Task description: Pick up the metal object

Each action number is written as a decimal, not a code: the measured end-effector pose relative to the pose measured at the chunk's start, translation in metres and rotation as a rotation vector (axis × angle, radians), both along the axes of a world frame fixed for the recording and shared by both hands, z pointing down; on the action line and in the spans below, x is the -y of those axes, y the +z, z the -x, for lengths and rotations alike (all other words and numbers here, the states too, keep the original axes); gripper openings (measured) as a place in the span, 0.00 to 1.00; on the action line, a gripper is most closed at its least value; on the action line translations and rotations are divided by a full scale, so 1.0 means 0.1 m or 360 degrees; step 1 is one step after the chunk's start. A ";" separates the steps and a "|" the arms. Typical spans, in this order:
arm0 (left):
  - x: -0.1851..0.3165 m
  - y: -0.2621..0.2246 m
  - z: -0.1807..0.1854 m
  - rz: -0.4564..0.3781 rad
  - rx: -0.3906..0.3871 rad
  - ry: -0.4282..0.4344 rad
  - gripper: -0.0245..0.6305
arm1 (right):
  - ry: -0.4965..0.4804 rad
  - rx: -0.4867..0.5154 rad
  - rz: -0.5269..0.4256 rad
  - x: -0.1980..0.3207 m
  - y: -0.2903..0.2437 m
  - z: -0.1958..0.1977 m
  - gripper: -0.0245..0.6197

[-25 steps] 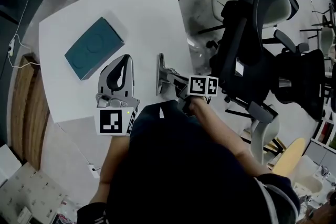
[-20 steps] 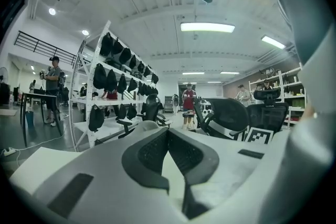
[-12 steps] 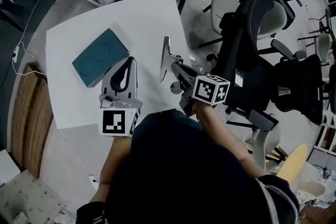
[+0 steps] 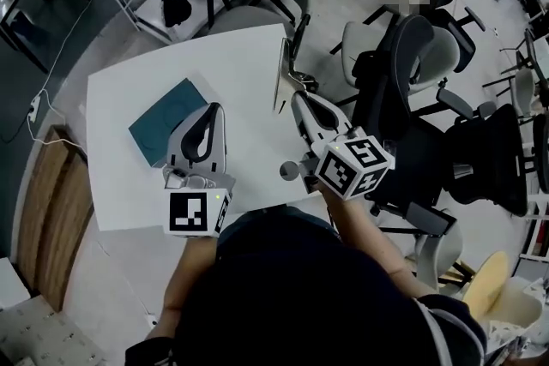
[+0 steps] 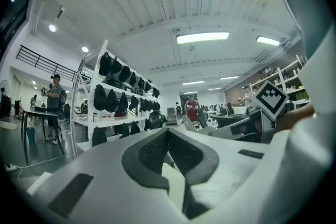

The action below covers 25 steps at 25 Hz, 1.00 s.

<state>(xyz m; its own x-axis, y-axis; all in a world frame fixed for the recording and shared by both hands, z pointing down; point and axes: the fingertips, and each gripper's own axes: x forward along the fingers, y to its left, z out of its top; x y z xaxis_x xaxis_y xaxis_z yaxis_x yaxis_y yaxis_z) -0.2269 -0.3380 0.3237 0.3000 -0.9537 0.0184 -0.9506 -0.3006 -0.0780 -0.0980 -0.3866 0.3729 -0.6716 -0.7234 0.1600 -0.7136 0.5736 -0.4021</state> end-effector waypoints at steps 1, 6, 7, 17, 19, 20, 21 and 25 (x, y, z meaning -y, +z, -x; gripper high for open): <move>0.01 -0.04 0.00 -0.0013 0.0004 -0.0001 0.07 | 0.0012 -0.0027 -0.0069 0.01 -0.10 0.00 0.08; 0.08 -0.24 -0.06 -0.0066 0.0018 0.0003 0.07 | 0.0080 -0.0161 -0.0402 0.04 -0.58 -0.03 0.08; 0.09 -0.28 -0.08 -0.0083 0.0011 0.0004 0.07 | 0.0095 -0.0193 -0.0465 0.03 -0.66 -0.04 0.08; 0.20 -0.78 -0.10 -0.0236 0.0019 -0.0029 0.07 | 0.0159 -0.0357 -0.0850 0.01 -1.24 -0.02 0.08; 0.20 -0.83 -0.09 -0.0249 0.0013 -0.0042 0.07 | 0.0151 -0.0345 -0.0857 0.02 -1.25 -0.01 0.08; 0.20 -0.85 -0.09 -0.0257 0.0008 -0.0047 0.07 | 0.0144 -0.0345 -0.0849 0.02 -1.25 0.00 0.08; 0.20 -0.86 -0.08 -0.0263 0.0004 -0.0051 0.07 | 0.0137 -0.0344 -0.0836 0.03 -1.24 0.01 0.08; 0.19 -0.84 -0.07 -0.0242 0.0009 -0.0062 0.07 | 0.0133 -0.0319 -0.0814 0.04 -1.22 0.01 0.08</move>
